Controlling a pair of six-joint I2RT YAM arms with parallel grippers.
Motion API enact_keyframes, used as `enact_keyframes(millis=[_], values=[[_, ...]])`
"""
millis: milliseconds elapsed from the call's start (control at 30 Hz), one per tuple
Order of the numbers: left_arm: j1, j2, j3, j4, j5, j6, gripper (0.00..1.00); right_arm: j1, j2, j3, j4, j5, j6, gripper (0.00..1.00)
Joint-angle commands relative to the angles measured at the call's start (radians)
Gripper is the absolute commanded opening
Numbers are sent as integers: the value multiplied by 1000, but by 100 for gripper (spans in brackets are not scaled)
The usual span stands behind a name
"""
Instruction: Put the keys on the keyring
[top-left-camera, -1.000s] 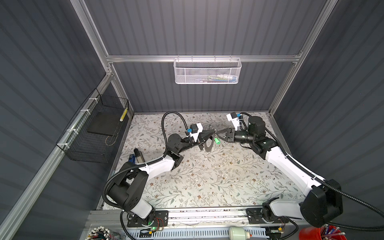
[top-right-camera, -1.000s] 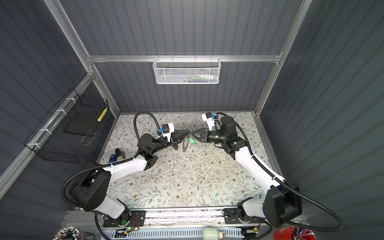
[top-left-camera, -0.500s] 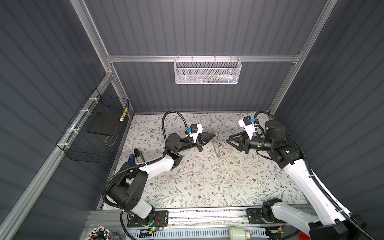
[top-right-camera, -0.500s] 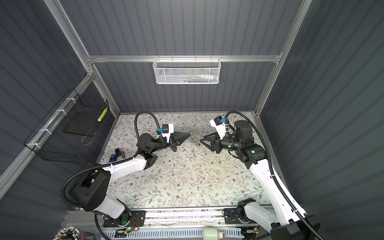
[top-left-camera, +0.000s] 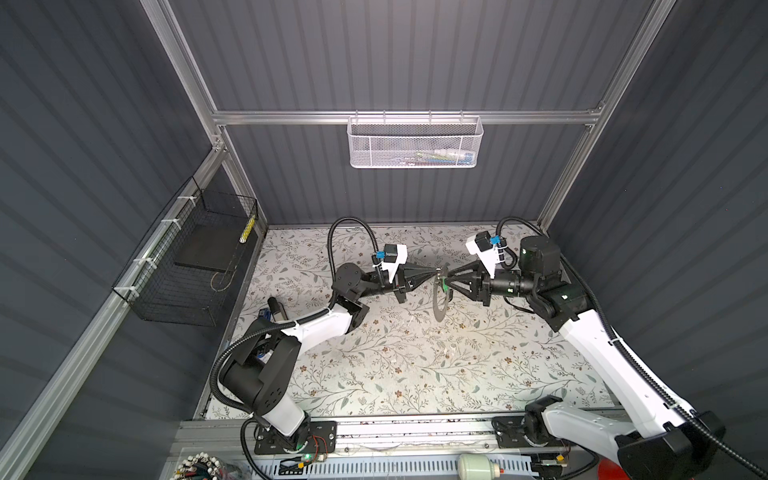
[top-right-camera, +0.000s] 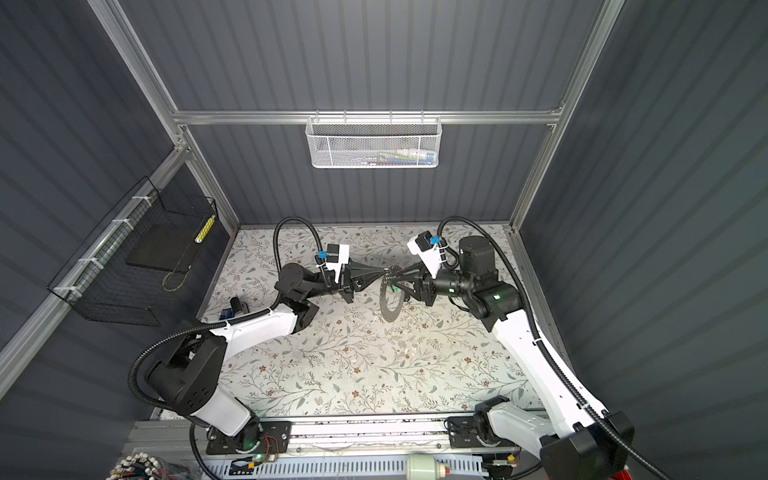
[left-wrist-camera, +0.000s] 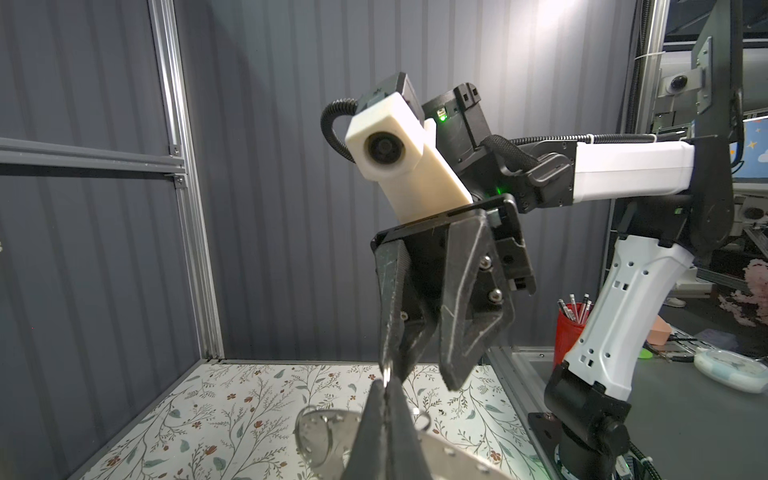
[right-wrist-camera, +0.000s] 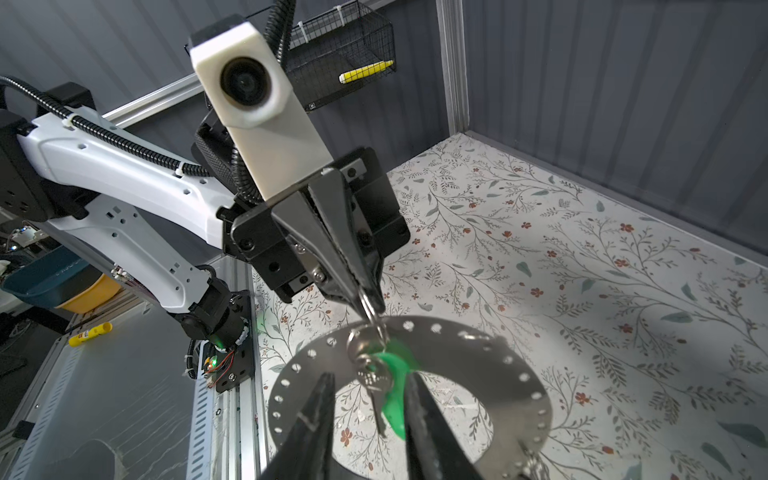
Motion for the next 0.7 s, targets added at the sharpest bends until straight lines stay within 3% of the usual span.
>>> enact_keyframes(millis=[0, 200, 667], values=[[5, 3, 38, 52, 30, -17, 0, 4, 26, 31, 29, 11, -19, 29], [6, -2, 38, 44, 35, -17, 0, 5, 39, 25, 57, 36, -24, 28], [5, 3, 50, 37, 45, -23, 0, 30, 73, 26, 109, -66, -27, 21]])
